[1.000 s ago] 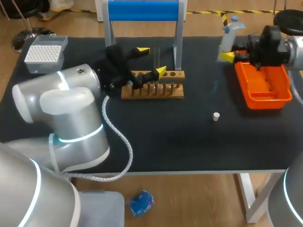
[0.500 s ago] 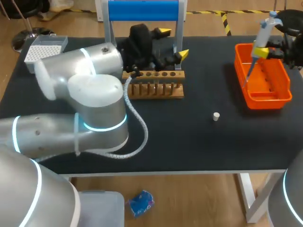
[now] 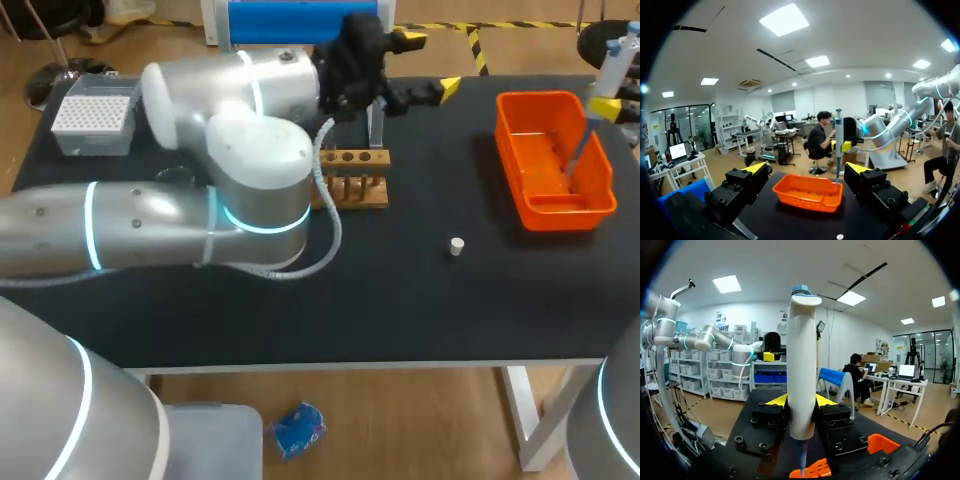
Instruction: Invert the test tube, pick up the pipette, mount the tip to pipette, aspirate from beaker and dispense into the tube, eject the tip, return the pipette, and cap with the stopper.
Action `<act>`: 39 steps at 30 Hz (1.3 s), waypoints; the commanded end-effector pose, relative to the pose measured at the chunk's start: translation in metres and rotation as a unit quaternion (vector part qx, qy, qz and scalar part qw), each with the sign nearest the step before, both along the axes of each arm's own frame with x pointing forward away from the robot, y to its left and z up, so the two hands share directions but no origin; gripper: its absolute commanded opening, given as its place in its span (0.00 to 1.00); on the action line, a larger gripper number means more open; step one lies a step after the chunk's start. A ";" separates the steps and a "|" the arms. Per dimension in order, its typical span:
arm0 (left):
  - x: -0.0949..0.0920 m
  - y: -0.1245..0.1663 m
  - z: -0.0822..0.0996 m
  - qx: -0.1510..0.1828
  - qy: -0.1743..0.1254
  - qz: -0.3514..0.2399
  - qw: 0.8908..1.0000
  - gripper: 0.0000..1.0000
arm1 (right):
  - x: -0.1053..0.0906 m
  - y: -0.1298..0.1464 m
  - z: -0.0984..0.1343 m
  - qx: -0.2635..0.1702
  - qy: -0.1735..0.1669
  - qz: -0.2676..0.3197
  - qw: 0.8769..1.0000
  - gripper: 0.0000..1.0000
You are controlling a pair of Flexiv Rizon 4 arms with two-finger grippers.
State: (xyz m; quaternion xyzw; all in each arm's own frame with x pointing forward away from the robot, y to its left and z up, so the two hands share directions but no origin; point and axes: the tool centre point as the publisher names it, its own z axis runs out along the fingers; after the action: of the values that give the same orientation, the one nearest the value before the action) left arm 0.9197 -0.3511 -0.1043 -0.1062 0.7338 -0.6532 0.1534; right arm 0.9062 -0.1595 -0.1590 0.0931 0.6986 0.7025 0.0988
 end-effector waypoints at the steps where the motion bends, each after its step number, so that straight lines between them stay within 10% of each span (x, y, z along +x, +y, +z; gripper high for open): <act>1: 0.015 -0.033 0.000 0.007 0.009 -0.008 1.000 1.00 | 0.020 -0.016 -0.007 0.004 0.003 0.016 1.000 0.00; 13: 0.014 -0.046 -0.001 -0.032 0.030 -0.030 0.999 1.00 | 0.059 -0.015 -0.009 0.009 0.013 0.071 0.997 0.00; 39: 0.012 -0.051 0.014 -0.055 0.006 0.010 0.998 1.00 | 0.059 -0.013 -0.008 0.013 0.015 0.084 0.996 0.00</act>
State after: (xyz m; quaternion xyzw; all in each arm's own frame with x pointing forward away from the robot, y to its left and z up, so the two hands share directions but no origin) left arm 0.9358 -0.3883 -0.0870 -0.1143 0.7199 -0.6720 0.1311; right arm 0.9624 -0.1697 -0.1668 0.0502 0.6955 0.7160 0.0324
